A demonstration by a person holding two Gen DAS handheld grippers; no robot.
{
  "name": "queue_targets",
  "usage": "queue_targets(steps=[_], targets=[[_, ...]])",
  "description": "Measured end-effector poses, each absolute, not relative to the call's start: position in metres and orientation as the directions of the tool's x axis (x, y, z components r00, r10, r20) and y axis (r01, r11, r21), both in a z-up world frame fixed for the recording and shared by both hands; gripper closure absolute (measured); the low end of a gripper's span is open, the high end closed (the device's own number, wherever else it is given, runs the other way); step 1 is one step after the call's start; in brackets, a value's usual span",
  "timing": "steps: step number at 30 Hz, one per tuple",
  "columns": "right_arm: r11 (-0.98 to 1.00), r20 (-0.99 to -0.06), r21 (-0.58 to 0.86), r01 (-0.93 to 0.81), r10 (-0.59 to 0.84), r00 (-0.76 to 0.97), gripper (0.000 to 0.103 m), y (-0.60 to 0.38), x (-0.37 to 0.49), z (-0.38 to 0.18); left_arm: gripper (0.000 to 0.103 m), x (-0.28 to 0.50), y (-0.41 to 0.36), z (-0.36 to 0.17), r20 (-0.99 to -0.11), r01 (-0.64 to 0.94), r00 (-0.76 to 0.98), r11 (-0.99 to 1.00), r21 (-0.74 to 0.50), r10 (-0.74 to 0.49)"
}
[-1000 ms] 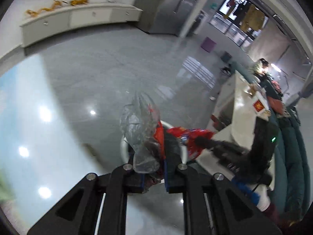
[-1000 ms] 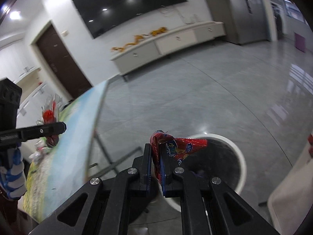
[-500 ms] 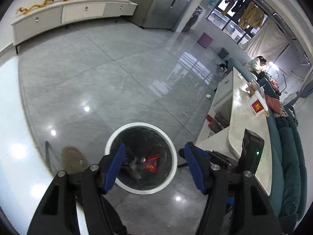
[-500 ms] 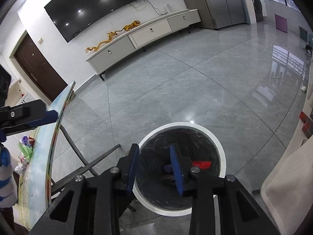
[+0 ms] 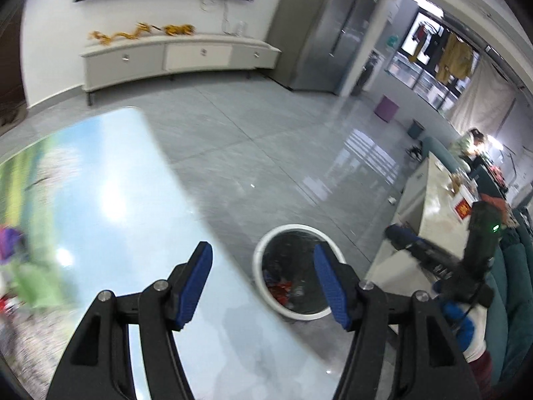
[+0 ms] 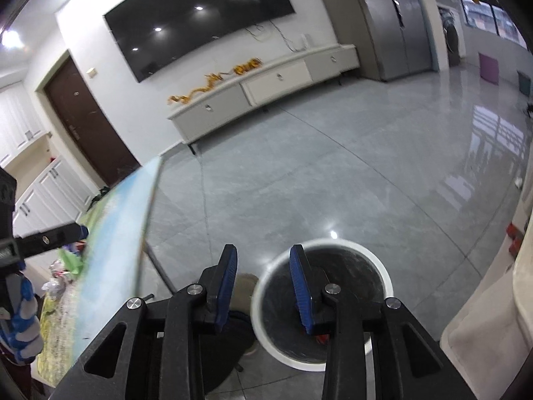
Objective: Collect trash
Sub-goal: 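Grasp white plastic bag with left gripper while right gripper grasps red-white wrapper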
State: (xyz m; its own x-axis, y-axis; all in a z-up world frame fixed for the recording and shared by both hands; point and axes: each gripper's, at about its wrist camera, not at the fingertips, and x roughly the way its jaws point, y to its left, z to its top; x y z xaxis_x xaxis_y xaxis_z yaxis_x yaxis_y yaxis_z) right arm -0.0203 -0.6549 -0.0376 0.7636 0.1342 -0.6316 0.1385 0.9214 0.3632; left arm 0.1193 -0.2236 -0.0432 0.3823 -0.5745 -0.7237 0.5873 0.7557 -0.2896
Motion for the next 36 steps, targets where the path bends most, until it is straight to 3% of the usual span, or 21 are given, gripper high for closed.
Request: queue_targets(steps=[10, 18, 29, 36], targets=[[0.951, -0.565, 0.296, -0.092, 0.253, 0.785, 0.072, -0.553, 0.004, 0.026, 0.041, 0.1, -0.046, -0.035, -0.693, 0.373, 0.588, 0.9, -0.227, -0.418], [0.918, -0.602, 0.243, -0.313, 0.396, 0.694, 0.072, -0.44, 0.041, 0.029, 0.042, 0.101, 0.082, -0.06, -0.709, 0.164, 0.657, 0.967, -0.196, -0.255], [0.776, -0.721, 0.18, -0.605, 0.522, 0.455, 0.072, -0.277, 0.088, -0.021, 0.042, 0.139, 0.114, -0.111, -0.756, 0.134, 0.624, 0.98, -0.147, -0.198], [0.709, -0.776, 0.154, -0.688, 0.518, 0.36, 0.072, -0.213, 0.127, -0.058, 0.061, 0.152, 0.12, -0.13, -0.77, 0.155, 0.599, 0.975, -0.157, -0.219]])
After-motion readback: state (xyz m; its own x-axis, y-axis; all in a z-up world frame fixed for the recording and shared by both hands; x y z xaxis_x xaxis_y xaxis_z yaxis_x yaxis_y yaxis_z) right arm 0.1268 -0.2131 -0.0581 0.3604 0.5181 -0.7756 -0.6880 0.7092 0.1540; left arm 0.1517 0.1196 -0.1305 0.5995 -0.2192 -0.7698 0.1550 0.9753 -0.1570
